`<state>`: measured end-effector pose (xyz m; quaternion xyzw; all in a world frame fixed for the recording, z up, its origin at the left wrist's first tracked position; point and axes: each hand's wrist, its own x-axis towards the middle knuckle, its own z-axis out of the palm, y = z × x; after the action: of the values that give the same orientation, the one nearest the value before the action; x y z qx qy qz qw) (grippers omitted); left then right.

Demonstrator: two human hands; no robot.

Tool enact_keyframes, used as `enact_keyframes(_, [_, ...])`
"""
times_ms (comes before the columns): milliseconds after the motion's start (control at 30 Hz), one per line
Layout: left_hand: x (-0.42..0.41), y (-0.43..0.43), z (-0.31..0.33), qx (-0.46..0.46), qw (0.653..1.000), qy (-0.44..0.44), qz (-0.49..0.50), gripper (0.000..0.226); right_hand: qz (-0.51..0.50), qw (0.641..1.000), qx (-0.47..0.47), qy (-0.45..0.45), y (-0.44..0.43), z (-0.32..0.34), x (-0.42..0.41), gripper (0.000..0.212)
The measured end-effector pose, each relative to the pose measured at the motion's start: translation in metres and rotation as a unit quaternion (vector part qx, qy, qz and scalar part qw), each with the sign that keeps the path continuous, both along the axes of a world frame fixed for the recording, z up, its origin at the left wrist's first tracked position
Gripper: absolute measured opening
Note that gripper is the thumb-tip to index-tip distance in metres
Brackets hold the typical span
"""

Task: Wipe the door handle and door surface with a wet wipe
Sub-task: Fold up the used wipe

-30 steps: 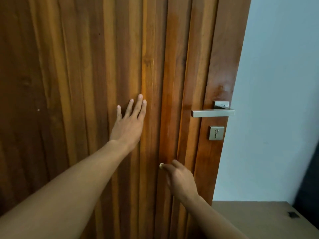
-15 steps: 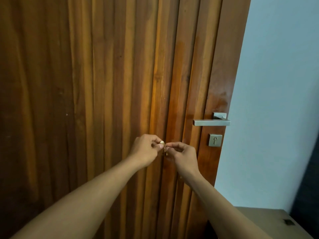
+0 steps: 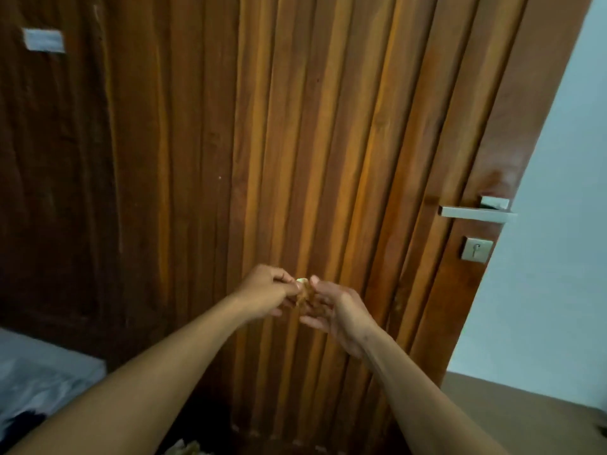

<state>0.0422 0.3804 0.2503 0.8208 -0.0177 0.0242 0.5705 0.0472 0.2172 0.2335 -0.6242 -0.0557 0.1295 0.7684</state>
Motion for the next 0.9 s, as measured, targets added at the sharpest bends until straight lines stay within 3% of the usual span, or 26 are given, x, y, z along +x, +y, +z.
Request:
enact_keyframes(300, [-0.029,0.124,-0.107,-0.024,0.989,0.126,0.079,0.019,0.007,0.992,-0.095,0.078,0.085,-0.084,0.004,0.013])
enact_keyframes(433, [-0.037,0.158,-0.167,-0.034,0.977,0.182,0.109,0.011,0.003,0.984,-0.150,0.101,0.123,-0.138,0.011,0.011])
enact_keyframes(667, [-0.046,0.205,-0.284,0.029,0.949,0.257,0.179,0.021,0.027,0.959,-0.227,0.169,0.185,-0.251,0.014,0.002])
enact_keyframes(800, [-0.042,0.214,-0.330,0.070,0.933,0.271,0.225,0.005,0.002,0.953,-0.254,0.166,0.213,-0.303,0.021,0.014])
enact_keyframes(900, [-0.038,0.223,-0.345,0.105,0.925,0.279,0.236,0.036,0.017,0.948,-0.300,0.106,0.221,-0.318,0.021,0.027])
